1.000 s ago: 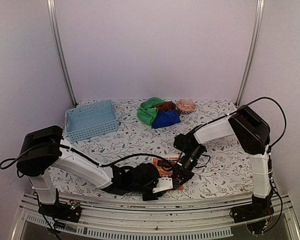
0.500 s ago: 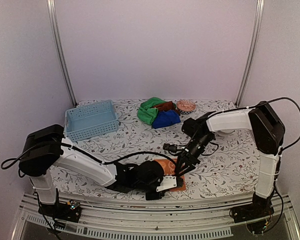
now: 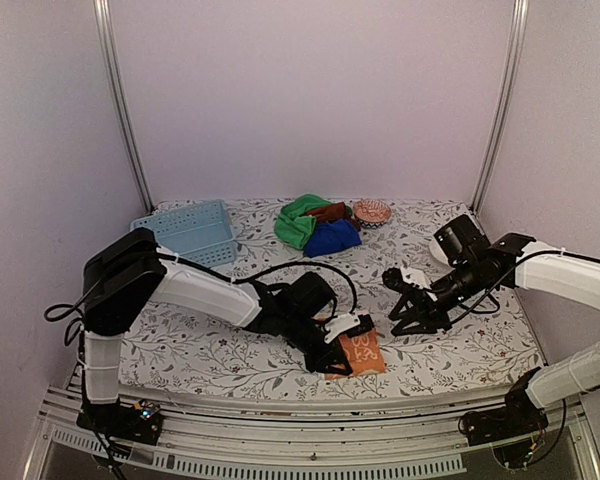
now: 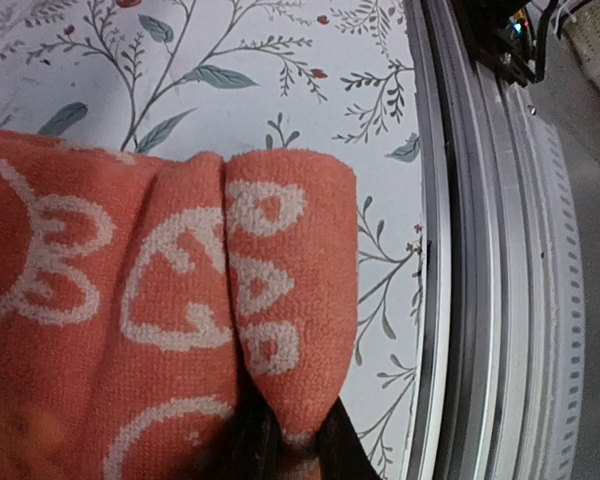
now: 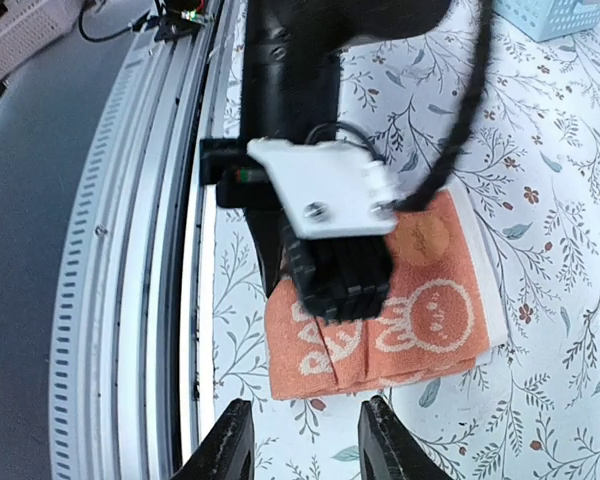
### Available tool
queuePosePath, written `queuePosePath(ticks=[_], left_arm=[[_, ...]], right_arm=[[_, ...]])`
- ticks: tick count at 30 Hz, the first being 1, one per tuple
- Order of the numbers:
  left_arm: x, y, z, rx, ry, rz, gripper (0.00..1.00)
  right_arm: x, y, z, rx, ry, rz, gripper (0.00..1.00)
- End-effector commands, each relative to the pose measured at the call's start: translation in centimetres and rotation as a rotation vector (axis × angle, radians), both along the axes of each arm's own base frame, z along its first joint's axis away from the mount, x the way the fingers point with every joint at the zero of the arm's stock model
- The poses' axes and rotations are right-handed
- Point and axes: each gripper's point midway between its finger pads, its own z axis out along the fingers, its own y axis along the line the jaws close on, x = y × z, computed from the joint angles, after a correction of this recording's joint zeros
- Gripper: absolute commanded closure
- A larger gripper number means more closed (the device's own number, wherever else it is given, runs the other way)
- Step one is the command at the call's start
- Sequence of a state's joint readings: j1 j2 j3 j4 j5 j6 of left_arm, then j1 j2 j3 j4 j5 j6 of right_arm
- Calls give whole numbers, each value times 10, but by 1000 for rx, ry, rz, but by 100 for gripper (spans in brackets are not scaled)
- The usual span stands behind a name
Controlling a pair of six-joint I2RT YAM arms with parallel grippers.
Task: Roll the towels
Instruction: Roll the towel at the center of the board.
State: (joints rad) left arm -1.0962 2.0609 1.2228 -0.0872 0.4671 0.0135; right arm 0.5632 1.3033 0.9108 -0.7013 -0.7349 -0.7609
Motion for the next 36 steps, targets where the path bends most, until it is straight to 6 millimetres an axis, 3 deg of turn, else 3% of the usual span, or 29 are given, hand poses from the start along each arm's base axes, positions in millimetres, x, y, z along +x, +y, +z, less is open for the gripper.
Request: queuePosePath(ticks=[1, 7, 13, 19, 20, 23, 25, 27, 31, 32, 36], left_arm=[[-15, 22, -23, 89, 391, 17, 89], [-6, 19, -29, 110, 502, 47, 88], [-5, 20, -32, 130, 521, 61, 88], [-3, 22, -36, 142, 526, 73, 88], [-3, 23, -37, 145, 528, 74, 88], [2, 25, -37, 142, 531, 84, 86], [7, 27, -32, 132, 517, 93, 81], [15, 31, -23, 110, 479, 117, 74], [35, 48, 14, 7, 358, 208, 59], [38, 53, 27, -28, 316, 230, 58], [41, 75, 48, -93, 176, 318, 53]], right_arm=[[-13, 6, -28, -91, -159, 73, 63], [-23, 21, -78, -281, -356, 118, 57], [-19, 47, -99, -334, -429, 134, 55], [-14, 51, -127, -398, -441, 139, 55], [-14, 51, -131, -409, -433, 141, 57], [-20, 49, -138, -428, -393, 161, 76], [-26, 47, -141, -436, -355, 176, 87], [-34, 42, -145, -447, -299, 192, 92], [-46, 38, -137, -402, -96, 201, 96], [-45, 37, -131, -385, -38, 188, 96], [-47, 40, -113, -343, 235, 176, 96]])
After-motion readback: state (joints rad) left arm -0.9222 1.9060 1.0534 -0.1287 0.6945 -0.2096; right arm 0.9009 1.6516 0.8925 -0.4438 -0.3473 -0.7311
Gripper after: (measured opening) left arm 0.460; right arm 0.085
